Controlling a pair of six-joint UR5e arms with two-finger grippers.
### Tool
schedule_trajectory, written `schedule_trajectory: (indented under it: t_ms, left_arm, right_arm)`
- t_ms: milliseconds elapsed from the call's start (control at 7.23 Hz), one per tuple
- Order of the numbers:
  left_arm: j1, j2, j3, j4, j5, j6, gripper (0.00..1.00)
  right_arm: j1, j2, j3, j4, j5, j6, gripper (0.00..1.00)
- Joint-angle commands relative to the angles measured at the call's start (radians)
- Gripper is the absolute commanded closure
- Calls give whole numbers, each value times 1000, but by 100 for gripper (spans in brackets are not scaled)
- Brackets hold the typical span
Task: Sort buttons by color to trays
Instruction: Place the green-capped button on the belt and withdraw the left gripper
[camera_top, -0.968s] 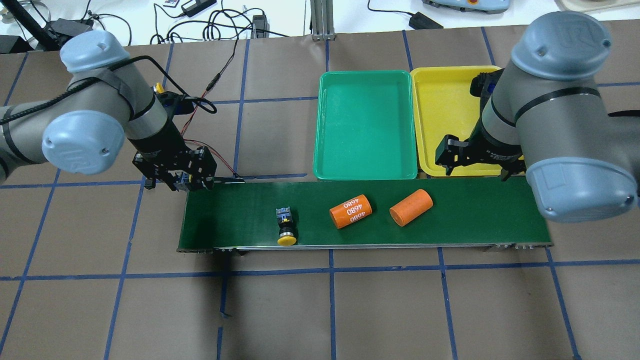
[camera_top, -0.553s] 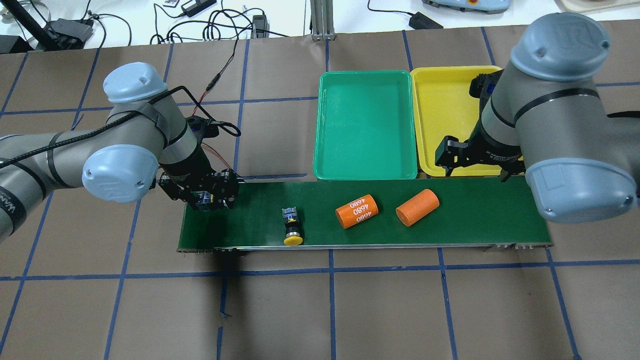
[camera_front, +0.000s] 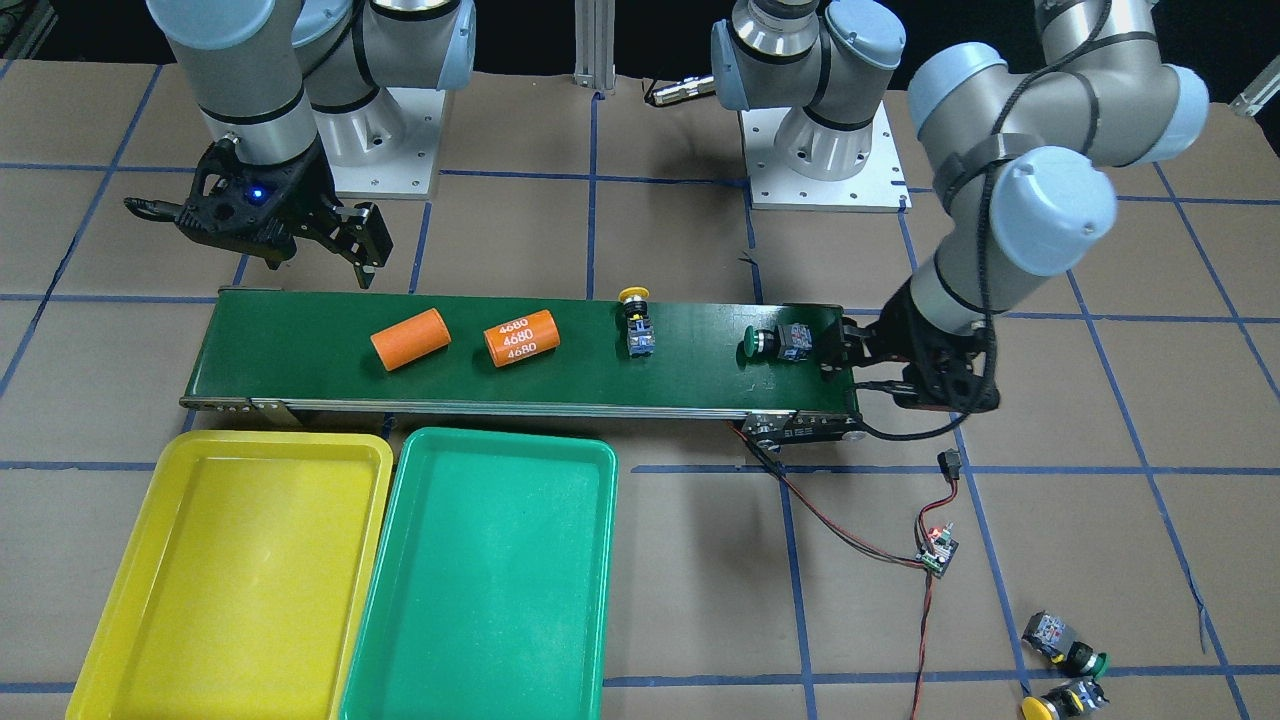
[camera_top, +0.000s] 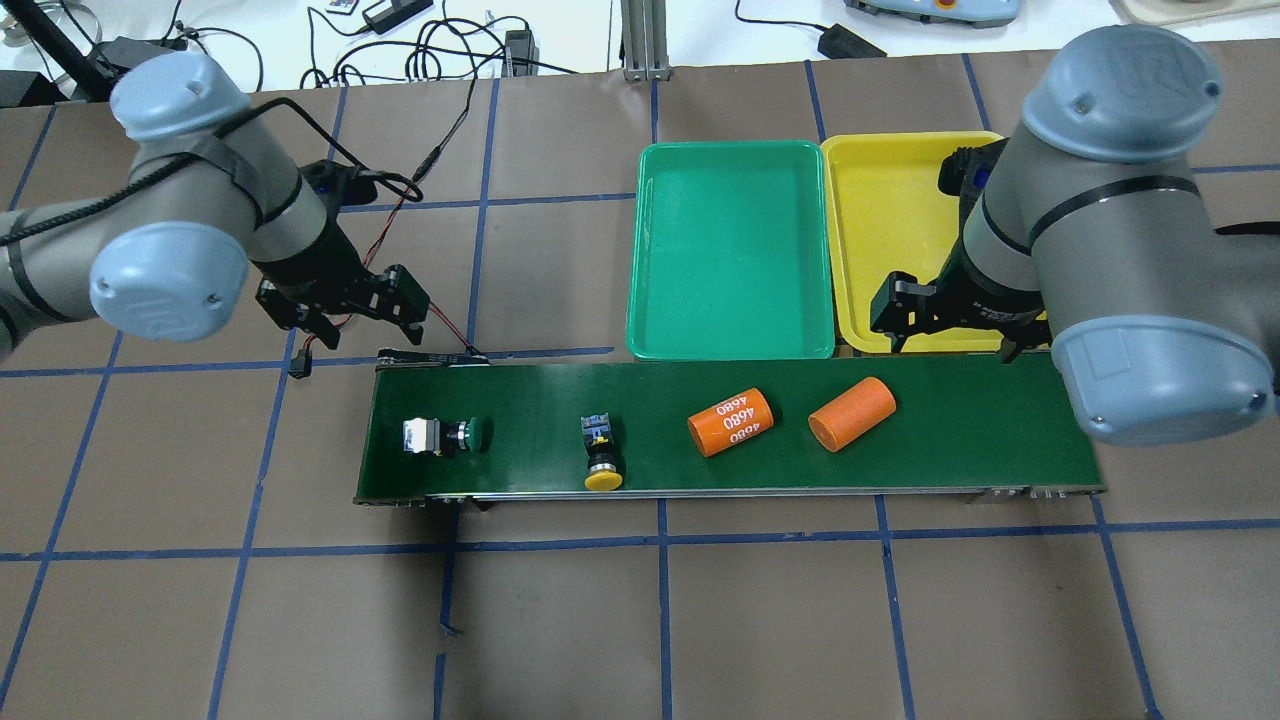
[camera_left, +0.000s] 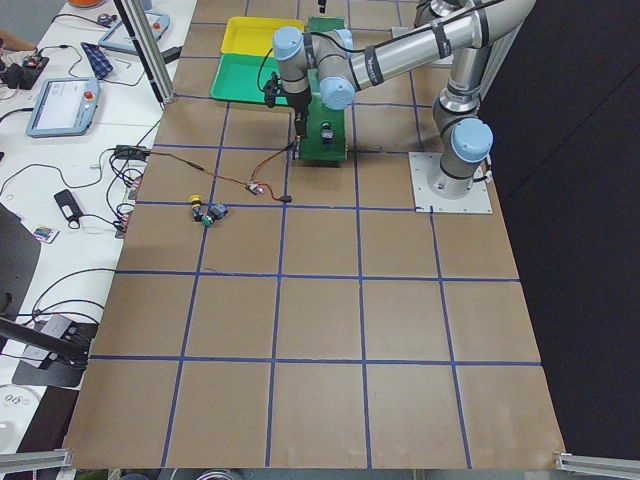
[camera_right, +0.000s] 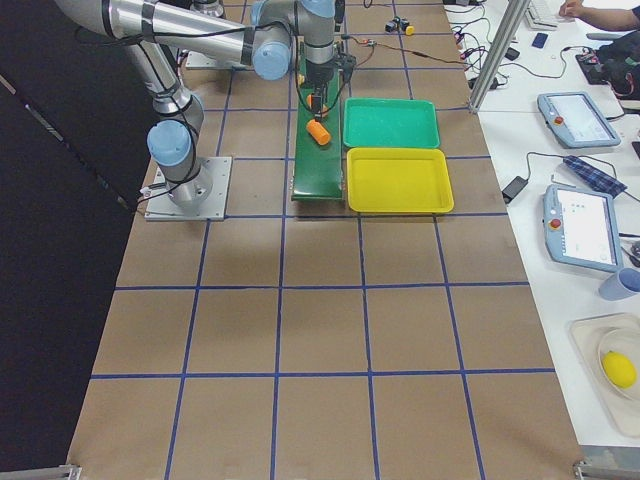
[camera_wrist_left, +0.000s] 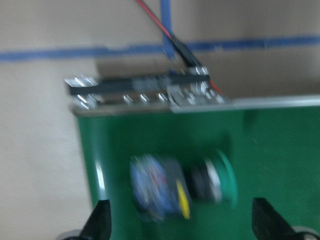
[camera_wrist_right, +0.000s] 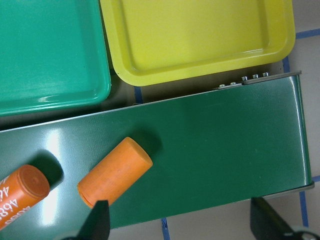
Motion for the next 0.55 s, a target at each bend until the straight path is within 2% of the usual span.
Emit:
schedule_trajectory:
  t_ms: [0,138,415]
  left_arm:
    - [77,-111,173,-5,2,46,0]
    - [122,-197,259,-5,0,166,0]
    - [182,-346,353,8,3,491,0]
  right_arm:
    - [0,0,0,0,-2,1,0]
    - [0,0,0,1,-3,2,0]
    - [0,0,3,3,-3,7,0]
